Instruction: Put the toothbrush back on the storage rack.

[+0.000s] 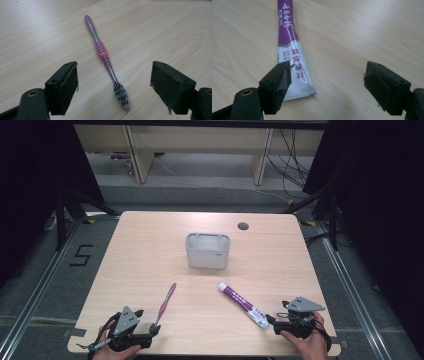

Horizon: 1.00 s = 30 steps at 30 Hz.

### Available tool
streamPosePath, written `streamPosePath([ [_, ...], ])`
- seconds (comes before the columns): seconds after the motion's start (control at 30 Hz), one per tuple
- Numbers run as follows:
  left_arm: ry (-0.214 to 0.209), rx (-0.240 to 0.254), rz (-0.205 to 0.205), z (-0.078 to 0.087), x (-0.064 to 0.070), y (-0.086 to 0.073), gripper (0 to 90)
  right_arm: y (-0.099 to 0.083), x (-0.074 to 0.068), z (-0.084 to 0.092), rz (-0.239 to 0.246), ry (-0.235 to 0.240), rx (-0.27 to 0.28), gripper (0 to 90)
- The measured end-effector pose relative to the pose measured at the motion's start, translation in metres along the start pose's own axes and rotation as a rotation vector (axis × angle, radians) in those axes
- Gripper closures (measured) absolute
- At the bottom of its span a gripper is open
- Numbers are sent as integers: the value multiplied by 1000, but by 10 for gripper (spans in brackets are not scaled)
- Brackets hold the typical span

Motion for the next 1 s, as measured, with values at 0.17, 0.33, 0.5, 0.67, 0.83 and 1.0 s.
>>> streamPosePath([
  [0.17,3,-3,-7,1,0,0,219,0,3,2,-5,-40,15,228],
  [0.33,-1,-1,-5,0,0,0,220,1,5,2,13,-36,20,232],
  [0.5,2,-5,-8,1,0,0,221,2,4,2,14,-30,21,237],
  [0.67,0,3,-5,0,0,2,221,1,4,2,11,-30,18,239],
  [0.83,-6,10,-4,-3,0,5,241,3,6,1,33,-41,30,242],
  [1.0,-18,3,-48,-2,-5,8,286,2,6,1,32,-41,26,242],
])
Point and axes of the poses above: each handheld gripper's, and its own axes: z roughly backward along the jaws, y roughly out of its top, x roughly to its right, the point moved 8 cm from there along -z, roughly forward along the jaws, and after that the axes turned 5 degrees about y, right-handed, at the moved point
